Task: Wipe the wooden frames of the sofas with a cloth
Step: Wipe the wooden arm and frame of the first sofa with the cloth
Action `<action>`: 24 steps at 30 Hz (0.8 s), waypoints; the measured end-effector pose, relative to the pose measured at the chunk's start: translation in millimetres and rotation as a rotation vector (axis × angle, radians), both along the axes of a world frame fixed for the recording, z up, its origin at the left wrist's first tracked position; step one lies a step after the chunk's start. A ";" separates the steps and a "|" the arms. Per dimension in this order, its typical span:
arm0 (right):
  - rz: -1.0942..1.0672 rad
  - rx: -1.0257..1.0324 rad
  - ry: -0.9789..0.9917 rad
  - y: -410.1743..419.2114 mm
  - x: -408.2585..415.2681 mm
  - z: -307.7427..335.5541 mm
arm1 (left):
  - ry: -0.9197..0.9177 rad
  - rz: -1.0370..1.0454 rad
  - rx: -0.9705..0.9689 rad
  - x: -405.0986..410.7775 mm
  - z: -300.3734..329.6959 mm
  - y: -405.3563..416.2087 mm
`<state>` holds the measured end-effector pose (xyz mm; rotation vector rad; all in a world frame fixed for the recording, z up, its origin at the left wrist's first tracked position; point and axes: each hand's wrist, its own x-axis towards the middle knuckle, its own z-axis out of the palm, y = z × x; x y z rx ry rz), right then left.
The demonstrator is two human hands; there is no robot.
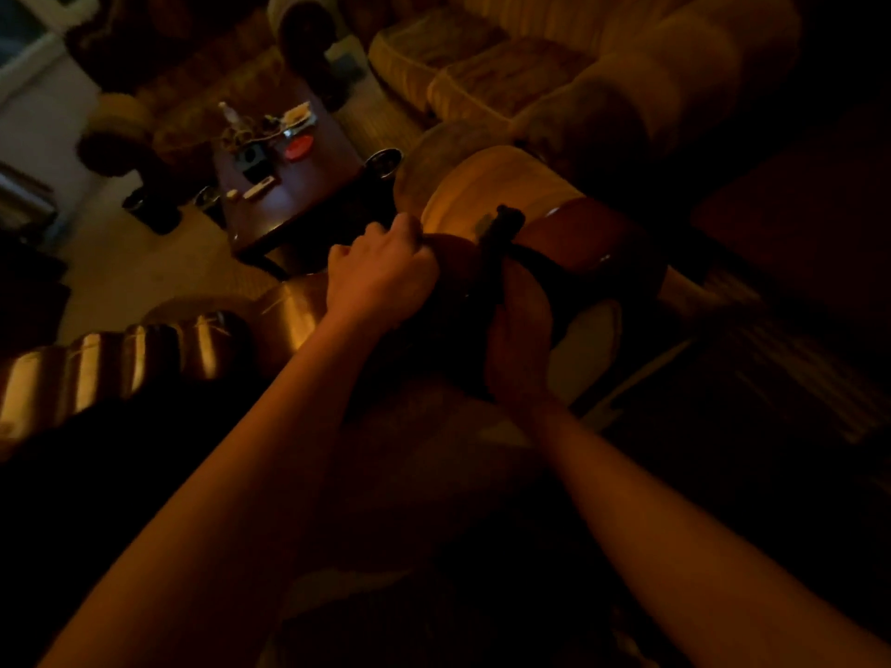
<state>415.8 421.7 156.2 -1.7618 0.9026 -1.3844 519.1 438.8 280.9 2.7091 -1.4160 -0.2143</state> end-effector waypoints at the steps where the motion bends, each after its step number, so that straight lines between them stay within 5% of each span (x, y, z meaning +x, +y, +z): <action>1: -0.057 -0.001 0.000 -12.0 -2.8 -0.4 | 0.008 -0.034 0.014 0.6 -0.1 -0.1; 4: -0.293 0.006 0.147 -44.4 4.7 -17.8 | 0.043 -0.066 -0.004 4.0 -0.8 -3.2; 8: -0.382 0.133 -0.061 3.5 45.9 0.4 | 0.076 -0.059 -0.045 4.9 0.2 -5.2; 18: -0.389 -0.216 -0.106 34.1 70.8 0.5 | 0.159 -0.088 -0.084 3.9 6.2 4.1; 24: -0.481 -0.076 -0.104 -27.4 26.2 -7.8 | 0.143 -0.122 -0.096 1.0 7.2 8.4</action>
